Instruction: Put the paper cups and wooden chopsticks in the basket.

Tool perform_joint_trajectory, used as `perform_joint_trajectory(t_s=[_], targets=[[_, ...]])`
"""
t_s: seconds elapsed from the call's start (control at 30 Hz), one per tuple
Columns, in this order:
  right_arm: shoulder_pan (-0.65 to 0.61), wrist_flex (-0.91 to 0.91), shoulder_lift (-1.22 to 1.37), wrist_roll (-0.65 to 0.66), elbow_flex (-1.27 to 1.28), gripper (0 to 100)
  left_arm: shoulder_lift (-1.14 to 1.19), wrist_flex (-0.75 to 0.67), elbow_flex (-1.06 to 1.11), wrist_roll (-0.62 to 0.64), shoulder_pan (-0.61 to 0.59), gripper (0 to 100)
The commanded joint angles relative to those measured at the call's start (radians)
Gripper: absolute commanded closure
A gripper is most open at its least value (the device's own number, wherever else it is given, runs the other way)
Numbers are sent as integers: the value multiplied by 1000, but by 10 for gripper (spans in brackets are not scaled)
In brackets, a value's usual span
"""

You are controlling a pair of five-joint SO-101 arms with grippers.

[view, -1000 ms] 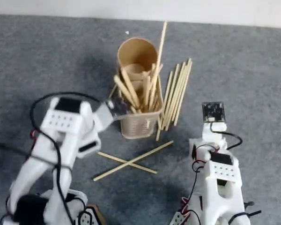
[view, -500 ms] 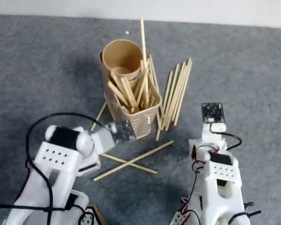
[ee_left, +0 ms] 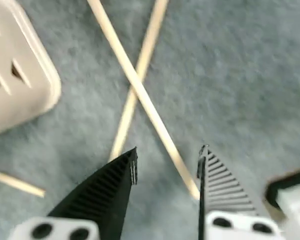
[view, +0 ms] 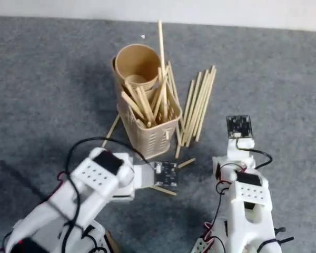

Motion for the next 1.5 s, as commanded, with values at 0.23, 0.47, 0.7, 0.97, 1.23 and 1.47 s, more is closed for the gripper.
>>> perform_joint_trajectory(t_s=[0.23, 0.47, 0.7, 0.97, 1.23, 1.47], targets=[[4, -84, 4, 5, 33, 818, 266, -301, -5, 3, 13, 780], [4, -84, 4, 5, 33, 818, 328, -293, -30, 3, 13, 957], [4, -84, 4, 5, 35, 818, 321, -193, -79, 3, 62, 997], [4, -85, 4, 3, 36, 818, 321, 41, -335, 72, 170, 997], [10, -85, 2, 2, 36, 818, 321, 319, -789, 195, 312, 997], [85, -108, -5, -84, 33, 818, 332, 497, -1356, 321, 351, 997]])
